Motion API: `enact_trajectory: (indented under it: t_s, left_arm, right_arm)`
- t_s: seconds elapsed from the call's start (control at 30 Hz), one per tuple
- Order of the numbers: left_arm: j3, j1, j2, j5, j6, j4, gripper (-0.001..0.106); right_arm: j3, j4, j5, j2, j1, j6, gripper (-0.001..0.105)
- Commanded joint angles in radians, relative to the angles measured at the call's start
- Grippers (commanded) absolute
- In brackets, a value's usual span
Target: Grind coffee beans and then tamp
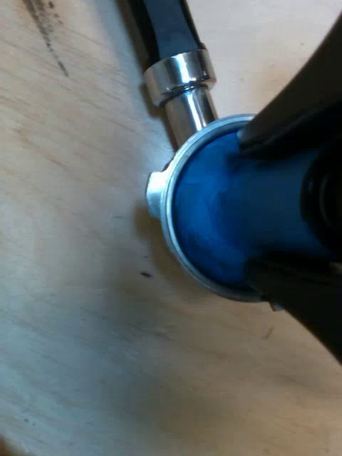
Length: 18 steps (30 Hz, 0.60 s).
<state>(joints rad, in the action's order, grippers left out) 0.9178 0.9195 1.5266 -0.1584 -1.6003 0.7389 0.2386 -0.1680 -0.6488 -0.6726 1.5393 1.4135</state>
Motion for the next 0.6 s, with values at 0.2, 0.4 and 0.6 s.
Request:
enact_trajectory:
  t_s: [0.2, 0.4, 0.6]
  left_arm:
    - [-0.066, 0.003, 0.106, -0.007, 0.006, 0.029, 0.000]
    - [-0.089, 0.003, 0.109, -0.011, 0.006, 0.030, 0.000]
    - [-0.090, 0.003, 0.106, -0.011, 0.006, 0.030, 0.000]
  right_arm:
    - [-0.001, 0.007, -0.001, 0.003, 0.001, 0.004, 0.070]
    - [-0.001, 0.007, -0.001, 0.003, 0.001, 0.004, 0.070]
    - [-0.001, 0.007, -0.001, 0.003, 0.001, 0.004, 0.070]
